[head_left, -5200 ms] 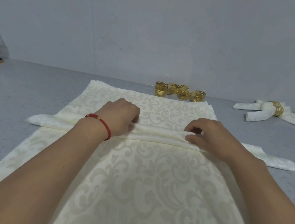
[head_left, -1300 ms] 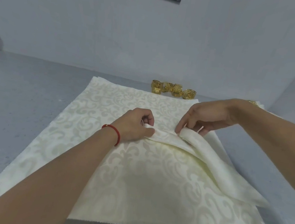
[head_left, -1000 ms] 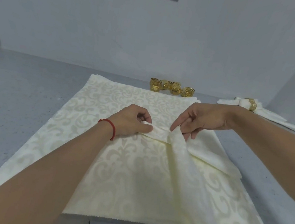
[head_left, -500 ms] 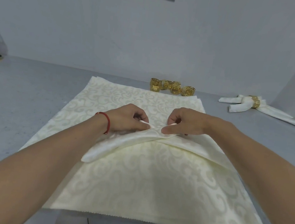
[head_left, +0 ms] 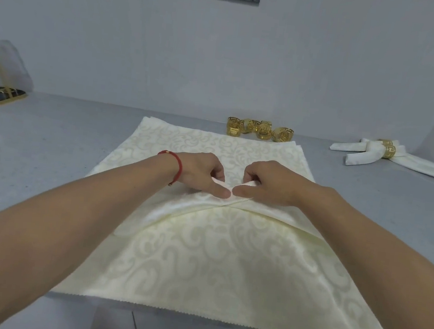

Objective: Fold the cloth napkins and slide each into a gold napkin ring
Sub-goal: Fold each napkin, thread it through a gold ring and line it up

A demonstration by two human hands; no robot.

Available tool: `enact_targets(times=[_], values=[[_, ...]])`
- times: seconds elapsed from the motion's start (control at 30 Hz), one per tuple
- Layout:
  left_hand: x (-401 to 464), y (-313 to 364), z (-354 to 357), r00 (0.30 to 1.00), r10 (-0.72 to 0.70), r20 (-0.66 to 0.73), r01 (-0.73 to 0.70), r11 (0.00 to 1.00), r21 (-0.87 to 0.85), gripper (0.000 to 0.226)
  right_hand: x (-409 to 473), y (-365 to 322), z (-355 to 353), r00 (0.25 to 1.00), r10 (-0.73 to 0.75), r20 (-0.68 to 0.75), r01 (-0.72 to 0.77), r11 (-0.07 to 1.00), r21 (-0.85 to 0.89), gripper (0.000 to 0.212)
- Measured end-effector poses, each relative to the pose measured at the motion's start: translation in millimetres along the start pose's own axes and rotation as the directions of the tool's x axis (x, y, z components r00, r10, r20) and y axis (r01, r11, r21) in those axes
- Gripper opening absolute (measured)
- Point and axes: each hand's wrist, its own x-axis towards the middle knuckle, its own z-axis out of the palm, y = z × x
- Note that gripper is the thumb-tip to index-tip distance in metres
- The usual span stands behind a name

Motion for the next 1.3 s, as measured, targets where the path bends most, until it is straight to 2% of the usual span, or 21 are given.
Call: enact_targets(times=[0.07, 0.1, 0.2, 0.3, 0.43, 0.5, 0.63, 0.7, 0.77, 0.9, 1.03, 1.13, 1.2, 1.3], values=[[-1, 3, 0, 1.000, 0.008, 0.001, -0.008, 0.999, 0.047, 0.044, -12, -8, 3, 0.990, -0.105, -0.091, 0.107, 0.994, 0.021, 0.032], [-1, 4, -2, 1.000, 0.001, 0.009, -0.001, 0.999, 0.042, 0.046, -19, -11, 5, 0.982, -0.157, -0.102, 0.156, 0.988, -0.017, 0.036], [-4, 7, -9, 0.997, -0.056, 0.051, 0.055, 0.998, 0.032, 0.049, -35, -11, 14, 0.961, -0.274, -0.025, 0.257, 0.927, -0.273, 0.041], [-3, 14, -10, 0.994, -0.064, 0.091, 0.056, 0.994, 0.094, 0.052, -31, 0, 17, 0.948, -0.315, -0.046, 0.291, 0.915, -0.280, 0.026], [-3, 10, -3, 1.000, 0.021, -0.006, -0.020, 0.997, 0.078, 0.041, -7, 10, 12, 0.955, -0.291, -0.059, 0.283, 0.952, -0.114, 0.010], [-6, 6, 6, 0.989, 0.106, -0.107, -0.101, 0.994, 0.051, 0.037, 1, 15, 9, 0.960, -0.270, -0.079, 0.270, 0.963, -0.015, 0.013], [-4, 9, 23, 0.914, 0.247, -0.322, -0.175, 0.955, 0.238, 0.021, 11, 17, 4, 0.961, -0.255, -0.109, 0.263, 0.963, 0.062, 0.013], [-1, 15, 24, 0.888, 0.273, -0.369, -0.184, 0.948, 0.259, 0.012, 13, 17, 3, 0.970, -0.221, -0.103, 0.231, 0.968, 0.093, 0.012], [1, 19, 24, 0.894, 0.231, -0.384, -0.150, 0.962, 0.229, 0.005, 15, 15, 2, 0.973, -0.187, -0.135, 0.196, 0.979, 0.058, 0.014], [7, 21, 22, 0.911, 0.165, -0.379, -0.110, 0.981, 0.162, 0.014, 9, 11, 12, 0.962, -0.183, -0.201, 0.179, 0.983, -0.039, 0.020], [12, 19, 26, 0.904, 0.138, -0.404, -0.089, 0.986, 0.139, 0.005, -2, 16, 22, 0.954, -0.231, -0.191, 0.202, 0.967, -0.158, 0.011], [16, 20, 30, 0.914, 0.175, -0.366, -0.088, 0.967, 0.241, 0.017, -4, 20, 17, 0.961, -0.234, -0.151, 0.214, 0.967, -0.137, 0.024], [15, 26, 28, 0.923, 0.201, -0.327, -0.091, 0.943, 0.321, 0.032, 0, 20, 16, 0.955, -0.275, -0.112, 0.254, 0.952, -0.172, 0.018], [11, 39, 22, 0.933, 0.210, -0.292, -0.078, 0.910, 0.407, 0.023, 9, 18, 17, 0.965, -0.235, -0.115, 0.218, 0.966, -0.142, 0.023]])
